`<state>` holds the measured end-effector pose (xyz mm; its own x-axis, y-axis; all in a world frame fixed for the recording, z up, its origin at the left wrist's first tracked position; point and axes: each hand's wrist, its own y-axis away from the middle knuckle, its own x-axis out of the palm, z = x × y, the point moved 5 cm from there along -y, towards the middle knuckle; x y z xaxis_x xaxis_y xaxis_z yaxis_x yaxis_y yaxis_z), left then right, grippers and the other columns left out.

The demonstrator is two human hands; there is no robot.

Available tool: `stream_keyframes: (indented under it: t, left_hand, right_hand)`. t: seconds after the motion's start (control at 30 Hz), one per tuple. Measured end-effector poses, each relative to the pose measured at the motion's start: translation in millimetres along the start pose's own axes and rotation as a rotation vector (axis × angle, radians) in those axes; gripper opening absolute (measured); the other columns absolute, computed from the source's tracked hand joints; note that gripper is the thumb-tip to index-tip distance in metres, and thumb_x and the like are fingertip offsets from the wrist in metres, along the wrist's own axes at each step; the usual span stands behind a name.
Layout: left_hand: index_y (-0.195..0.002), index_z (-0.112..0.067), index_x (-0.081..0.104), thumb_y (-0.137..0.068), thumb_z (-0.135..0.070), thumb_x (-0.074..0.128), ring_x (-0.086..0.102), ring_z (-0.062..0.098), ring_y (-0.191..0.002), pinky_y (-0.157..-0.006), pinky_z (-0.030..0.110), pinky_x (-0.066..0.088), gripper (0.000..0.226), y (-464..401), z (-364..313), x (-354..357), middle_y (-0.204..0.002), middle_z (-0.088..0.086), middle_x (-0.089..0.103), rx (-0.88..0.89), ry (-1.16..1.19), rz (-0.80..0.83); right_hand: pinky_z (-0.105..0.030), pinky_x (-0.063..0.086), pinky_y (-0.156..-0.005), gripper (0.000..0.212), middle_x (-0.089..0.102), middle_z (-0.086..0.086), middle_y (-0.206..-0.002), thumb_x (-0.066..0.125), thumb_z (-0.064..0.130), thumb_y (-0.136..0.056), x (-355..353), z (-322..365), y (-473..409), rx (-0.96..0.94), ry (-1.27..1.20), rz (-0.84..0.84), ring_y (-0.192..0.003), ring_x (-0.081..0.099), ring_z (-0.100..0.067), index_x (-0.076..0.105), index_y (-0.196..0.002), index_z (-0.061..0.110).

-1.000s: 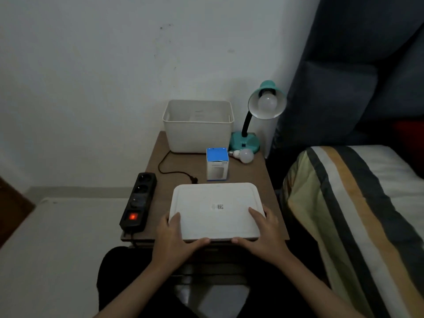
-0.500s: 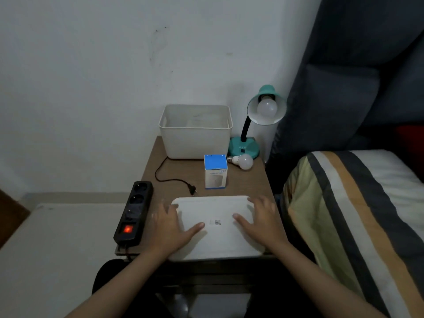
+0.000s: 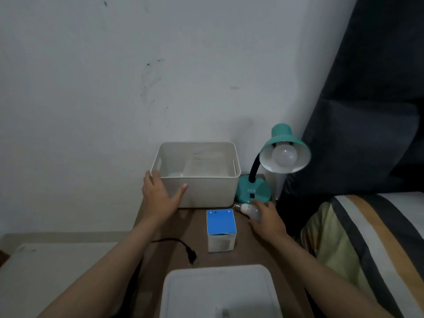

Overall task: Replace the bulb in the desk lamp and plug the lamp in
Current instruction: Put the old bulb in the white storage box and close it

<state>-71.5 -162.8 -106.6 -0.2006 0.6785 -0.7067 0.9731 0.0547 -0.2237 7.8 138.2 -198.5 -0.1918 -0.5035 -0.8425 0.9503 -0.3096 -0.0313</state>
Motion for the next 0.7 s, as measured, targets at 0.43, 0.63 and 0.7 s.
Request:
stream_keyframes:
  t: [0.43,0.63,0.7]
  left_hand:
    - [-0.142,-0.004,0.023,-0.074,-0.05,0.069,0.033,0.028,-0.131,-0.108,0.038,0.033,0.094,-27,8,16,-0.14,0.014,0.033,-0.04,0.24,-0.173]
    - [-0.143,-0.008,0.021,-0.073,-0.056,0.066,0.034,0.026,-0.132,-0.108,0.041,0.035,0.097,-25,7,16,-0.142,0.01,0.031,-0.045,0.253,-0.152]
    - [-0.143,-0.008,0.021,-0.072,-0.06,0.064,0.034,0.027,-0.131,-0.108,0.045,0.036,0.098,-26,7,15,-0.141,0.01,0.031,-0.053,0.25,-0.139]
  right_hand:
    - [-0.013,0.047,-0.084,0.05,0.041,-0.006,-0.119,0.074,0.025,-0.077,-94,145,-13,-0.464,-0.407,-0.524,-0.101,0.046,0.001,0.058,-0.124,0.021]
    - [-0.032,0.047,-0.092,0.055,0.042,-0.013,-0.131,0.067,0.02,-0.08,-31,175,-124,-0.152,-0.071,-0.032,-0.106,0.059,-0.031,0.05,-0.133,0.019]
    - [-0.034,0.047,-0.094,0.055,0.045,-0.017,-0.134,0.066,0.022,-0.08,-13,172,-147,-0.104,-0.011,0.039,-0.112,0.058,-0.034,0.051,-0.133,0.017]
